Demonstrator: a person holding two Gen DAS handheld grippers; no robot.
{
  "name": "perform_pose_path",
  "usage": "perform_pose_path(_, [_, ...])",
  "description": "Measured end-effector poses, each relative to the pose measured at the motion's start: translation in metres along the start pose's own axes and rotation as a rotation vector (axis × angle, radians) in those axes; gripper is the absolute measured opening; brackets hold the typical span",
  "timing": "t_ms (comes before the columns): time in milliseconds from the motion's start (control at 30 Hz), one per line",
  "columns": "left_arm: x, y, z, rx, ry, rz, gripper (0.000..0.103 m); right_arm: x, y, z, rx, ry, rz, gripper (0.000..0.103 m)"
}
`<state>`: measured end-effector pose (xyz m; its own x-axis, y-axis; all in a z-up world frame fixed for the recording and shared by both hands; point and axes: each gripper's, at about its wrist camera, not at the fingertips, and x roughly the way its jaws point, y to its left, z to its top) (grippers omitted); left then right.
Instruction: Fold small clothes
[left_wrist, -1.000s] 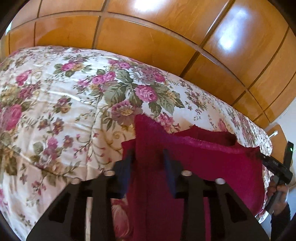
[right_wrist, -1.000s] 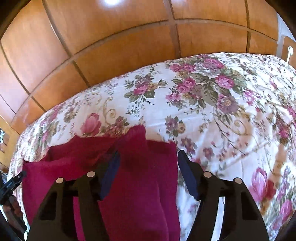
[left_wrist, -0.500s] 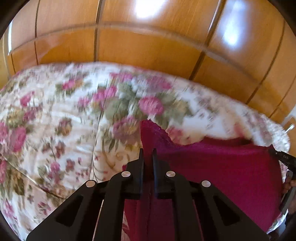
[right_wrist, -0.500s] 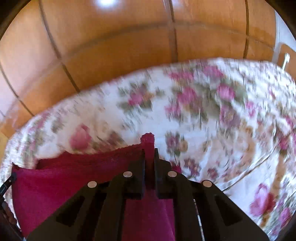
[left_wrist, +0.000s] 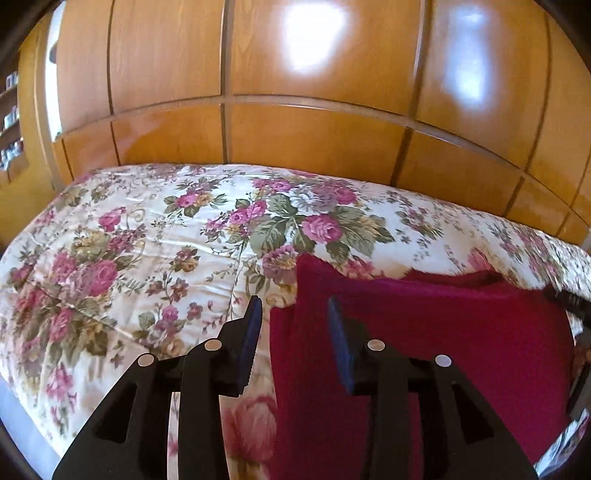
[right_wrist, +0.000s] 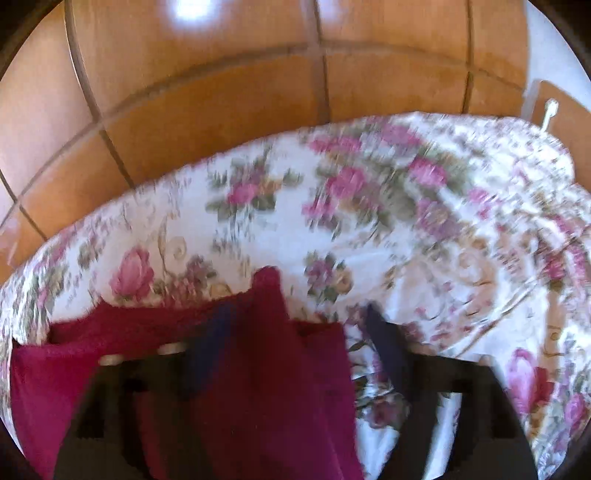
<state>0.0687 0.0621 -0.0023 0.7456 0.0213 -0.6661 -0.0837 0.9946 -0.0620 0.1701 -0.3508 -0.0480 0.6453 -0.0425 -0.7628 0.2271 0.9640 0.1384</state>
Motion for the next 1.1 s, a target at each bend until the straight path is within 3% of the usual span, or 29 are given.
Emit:
perform_pose_path(167, [-0.015,-0.006,-0.014,0.013,-0.004,-0.011,0.035,-0.039,0.013,-0.005,-0.033,-0.054,0.074,0.082])
perform_pose_path(367, [-0.021,-0.012,-0.028,0.03,0.007,-0.009,0.035,-0.063,0.043,-0.029,-0.128,-0.026,0.226,0.082])
perform_pose_path(467, [-0.022,-0.012,-0.034,0.027,0.011,0.001,0.05,-0.064,0.057,-0.043,-0.167,0.008,0.266,0.083])
perform_pose_path(500, [-0.022,-0.011,-0.035,0.021,0.007,0.001,0.05,-0.062,0.061,-0.047,-0.177,0.019,0.275,0.083])
perform_pose_path(933, [-0.028,-0.018,-0.042,0.03,-0.001,0.01,0.05,-0.034,0.04,-0.068,-0.12,0.1,0.212,0.086])
perform_pose_path(1100, [-0.004,-0.022,-0.051,0.046,0.086,0.039,0.05,-0.021,0.034,-0.07,-0.086,0.106,0.193,0.088])
